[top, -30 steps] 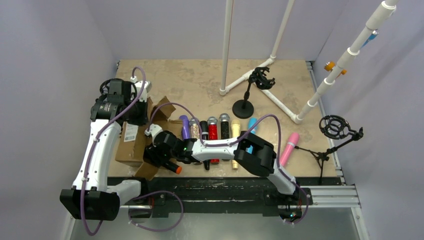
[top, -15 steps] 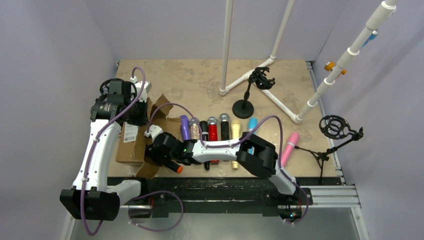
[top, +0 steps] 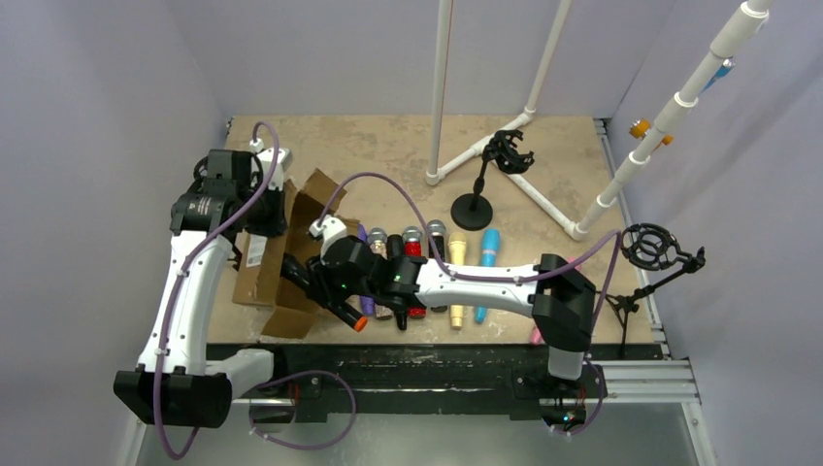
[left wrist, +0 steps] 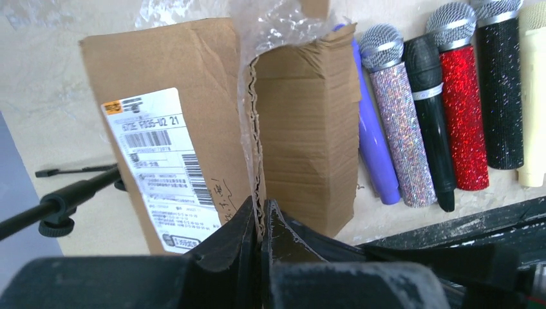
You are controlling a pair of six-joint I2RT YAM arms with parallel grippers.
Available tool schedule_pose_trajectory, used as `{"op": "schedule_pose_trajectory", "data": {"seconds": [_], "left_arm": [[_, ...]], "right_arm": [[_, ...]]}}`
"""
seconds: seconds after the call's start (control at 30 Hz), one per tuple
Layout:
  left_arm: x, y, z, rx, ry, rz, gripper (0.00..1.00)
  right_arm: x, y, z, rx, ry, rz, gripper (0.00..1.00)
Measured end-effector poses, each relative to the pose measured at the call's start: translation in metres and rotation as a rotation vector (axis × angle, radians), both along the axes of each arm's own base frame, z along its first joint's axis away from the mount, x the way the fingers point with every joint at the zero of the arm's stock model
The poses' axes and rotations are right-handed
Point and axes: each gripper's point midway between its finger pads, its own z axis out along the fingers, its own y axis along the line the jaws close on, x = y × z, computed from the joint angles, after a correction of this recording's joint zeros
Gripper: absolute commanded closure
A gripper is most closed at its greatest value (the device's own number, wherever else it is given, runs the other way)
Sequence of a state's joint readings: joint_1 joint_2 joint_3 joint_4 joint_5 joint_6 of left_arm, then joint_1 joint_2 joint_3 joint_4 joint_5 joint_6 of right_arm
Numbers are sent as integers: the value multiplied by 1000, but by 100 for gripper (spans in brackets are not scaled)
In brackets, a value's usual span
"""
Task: Attach the microphones to the stand
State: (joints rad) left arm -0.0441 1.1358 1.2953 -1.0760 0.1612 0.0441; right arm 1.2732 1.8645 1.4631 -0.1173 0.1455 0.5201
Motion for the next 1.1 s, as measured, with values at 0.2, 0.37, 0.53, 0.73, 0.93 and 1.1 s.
{"op": "schedule_pose_trajectory", "data": {"seconds": [0.2, 0.37, 0.53, 0.73, 0.93, 1.1], "left_arm": [[20, -7, 15, -9, -30, -14, 100], [46, -14, 31, 1, -59, -32, 100], [81, -16, 54, 30, -114, -21, 100], [134, -18, 73, 47, -181, -2, 100], [194, -25, 72, 39, -206, 21, 100], [237, -23, 62, 106, -240, 48, 97]], "right_arm": [[13, -46, 2, 1, 62, -94, 100], [33, -88, 16, 45, 97, -189, 100], [51, -110, 54, 140, 79, -253, 100], [53, -132, 103, 240, 36, -293, 100], [64, -178, 118, 264, 13, -400, 100], [71, -222, 85, 169, 32, -531, 100]]}}
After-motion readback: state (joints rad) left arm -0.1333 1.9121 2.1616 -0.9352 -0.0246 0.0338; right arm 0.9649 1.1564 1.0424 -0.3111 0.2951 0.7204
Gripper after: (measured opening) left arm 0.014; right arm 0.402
